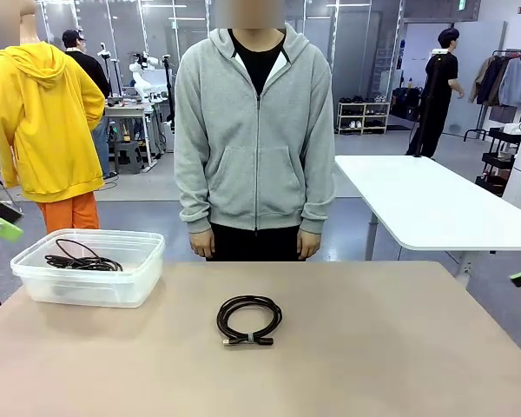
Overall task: Organize and store the cables.
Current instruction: Place the USB Extension Cable into the Organizing box.
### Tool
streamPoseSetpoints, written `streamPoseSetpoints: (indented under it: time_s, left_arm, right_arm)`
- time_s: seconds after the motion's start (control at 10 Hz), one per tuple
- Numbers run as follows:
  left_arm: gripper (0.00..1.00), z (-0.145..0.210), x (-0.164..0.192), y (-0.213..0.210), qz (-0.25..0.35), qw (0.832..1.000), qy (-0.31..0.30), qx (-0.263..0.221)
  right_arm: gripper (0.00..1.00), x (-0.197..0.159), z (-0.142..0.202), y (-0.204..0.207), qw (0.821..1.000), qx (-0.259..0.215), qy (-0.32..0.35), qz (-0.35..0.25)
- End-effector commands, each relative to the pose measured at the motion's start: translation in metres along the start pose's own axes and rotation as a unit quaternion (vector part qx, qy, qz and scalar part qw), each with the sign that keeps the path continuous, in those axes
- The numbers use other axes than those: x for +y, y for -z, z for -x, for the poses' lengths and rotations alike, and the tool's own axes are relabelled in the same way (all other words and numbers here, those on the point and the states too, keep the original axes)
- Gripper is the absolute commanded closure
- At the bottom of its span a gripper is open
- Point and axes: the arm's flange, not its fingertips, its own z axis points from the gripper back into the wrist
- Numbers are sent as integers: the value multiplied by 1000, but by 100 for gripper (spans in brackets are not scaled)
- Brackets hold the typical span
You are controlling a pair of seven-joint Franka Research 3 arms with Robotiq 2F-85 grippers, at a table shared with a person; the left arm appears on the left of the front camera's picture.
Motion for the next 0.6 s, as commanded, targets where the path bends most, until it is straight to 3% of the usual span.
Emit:
streamPoseSetpoints:
  time_s: [0.0,0.3,0.4,0.5]
  left_arm:
    - [0,-30,7,25,44,996,39,63]
    - [0,-75,-32,82,67,986,119,99]
    - [0,-83,-42,96,43,985,130,107]
    - [0,-92,-59,122,56,984,133,103]
  right_arm:
    - [0,11,22,-16,999,-41,-10,20]
    - [0,27,54,-45,997,-71,-1,43]
    - [0,31,63,-51,996,-81,2,48]
    - [0,34,70,-56,995,-86,6,52]
